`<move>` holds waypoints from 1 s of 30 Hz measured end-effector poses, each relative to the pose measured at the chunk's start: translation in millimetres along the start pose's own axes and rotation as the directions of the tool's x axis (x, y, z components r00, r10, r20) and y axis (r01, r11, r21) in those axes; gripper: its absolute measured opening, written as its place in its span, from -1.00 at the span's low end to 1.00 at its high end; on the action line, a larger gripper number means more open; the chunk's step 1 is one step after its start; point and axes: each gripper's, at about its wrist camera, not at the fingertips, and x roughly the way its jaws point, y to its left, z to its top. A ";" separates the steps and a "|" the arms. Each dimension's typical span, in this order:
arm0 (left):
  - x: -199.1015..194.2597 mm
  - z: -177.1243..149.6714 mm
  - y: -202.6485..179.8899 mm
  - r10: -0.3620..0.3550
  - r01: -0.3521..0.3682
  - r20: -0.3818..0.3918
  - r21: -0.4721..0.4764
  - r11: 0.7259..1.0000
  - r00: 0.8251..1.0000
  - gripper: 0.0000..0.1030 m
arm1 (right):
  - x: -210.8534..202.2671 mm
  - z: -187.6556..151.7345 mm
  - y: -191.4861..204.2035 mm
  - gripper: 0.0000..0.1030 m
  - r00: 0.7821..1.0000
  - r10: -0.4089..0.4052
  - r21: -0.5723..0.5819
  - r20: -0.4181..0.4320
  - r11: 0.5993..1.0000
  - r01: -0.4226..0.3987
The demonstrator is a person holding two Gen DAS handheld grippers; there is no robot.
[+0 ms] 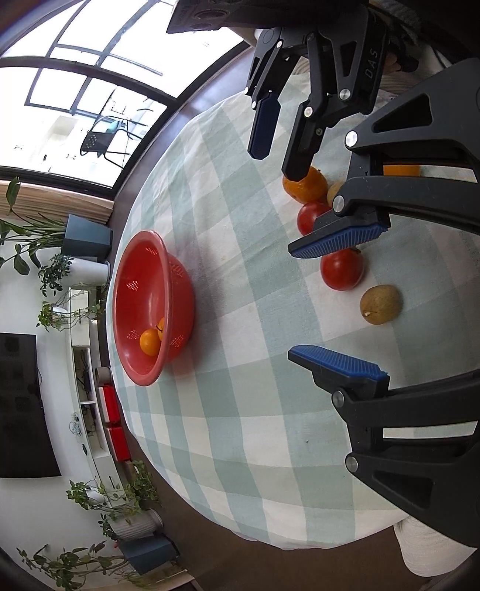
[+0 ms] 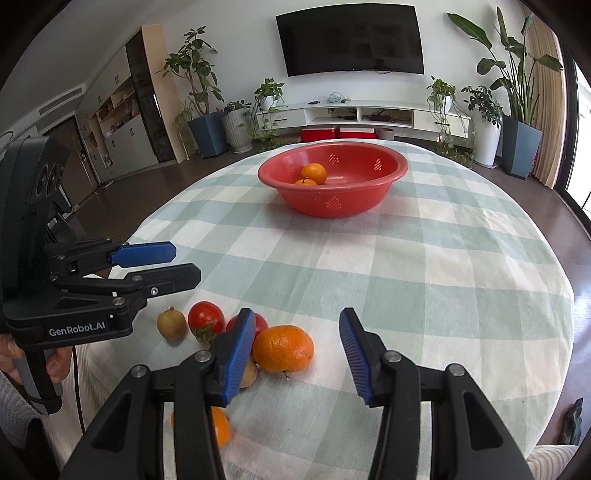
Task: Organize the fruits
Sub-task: 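Position the open right tool around the large orange beside the tomatoes, then close the right tool on the large orange while the left tool closes on a red tomato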
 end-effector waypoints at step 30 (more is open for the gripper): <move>21.0 -20.4 -18.6 -0.017 0.024 -0.073 0.096 0.995 0.997 -0.04 | 21.3 -11.7 -1.6 -0.17 0.995 0.044 0.029 -0.088 0.999 -0.041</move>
